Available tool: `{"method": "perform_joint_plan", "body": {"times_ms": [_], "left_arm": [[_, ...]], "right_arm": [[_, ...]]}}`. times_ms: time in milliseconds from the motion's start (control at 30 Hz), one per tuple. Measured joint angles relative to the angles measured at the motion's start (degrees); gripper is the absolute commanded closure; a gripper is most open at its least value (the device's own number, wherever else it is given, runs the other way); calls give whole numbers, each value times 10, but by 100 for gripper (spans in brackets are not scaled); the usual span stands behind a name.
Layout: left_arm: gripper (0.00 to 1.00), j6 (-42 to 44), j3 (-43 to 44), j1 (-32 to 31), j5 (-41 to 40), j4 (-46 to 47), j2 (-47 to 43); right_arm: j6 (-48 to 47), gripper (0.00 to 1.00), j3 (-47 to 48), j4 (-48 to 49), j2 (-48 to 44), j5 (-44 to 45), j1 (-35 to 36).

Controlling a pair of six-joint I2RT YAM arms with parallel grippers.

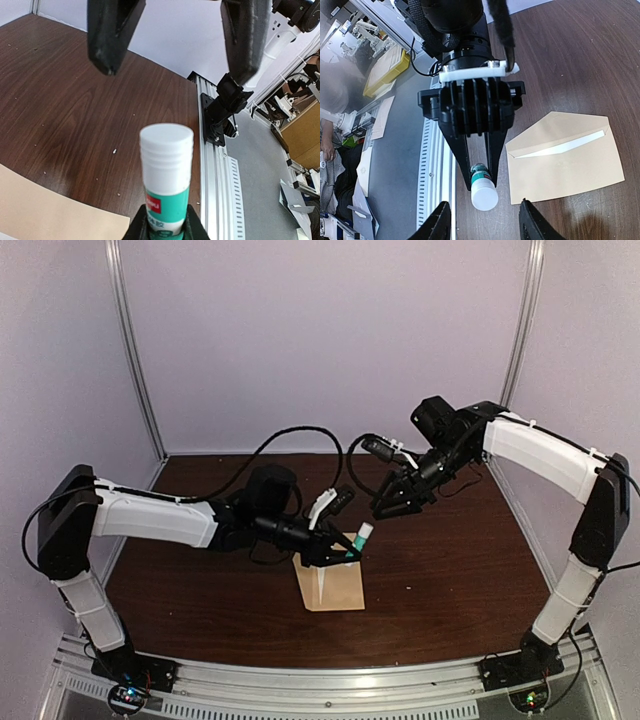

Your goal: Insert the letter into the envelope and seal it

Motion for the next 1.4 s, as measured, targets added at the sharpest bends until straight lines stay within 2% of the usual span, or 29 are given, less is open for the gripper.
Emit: {"method": "perform_joint_plan", "body": {"times_ms": [433, 600, 1000, 1100, 1200, 1400], "left_arm": [[100, 2, 7, 0, 0, -5, 10], [100, 3, 10, 0, 0, -14, 14], [100, 3, 14, 0, 0, -22, 17], [100, 3, 14, 0, 0, -22, 17], [100, 3, 14, 0, 2, -22, 17], [99, 3, 14, 0, 6, -24, 17]], "right_arm": [[25, 59, -3, 9, 15, -5, 2], [21, 54, -3, 3, 23, -6, 2], [0, 54, -13, -12, 23, -9, 16], [0, 56, -15, -12, 23, -9, 20], [0, 62, -15, -11, 23, -5, 24], [-3, 62, -19, -11, 23, 1, 24]]}}
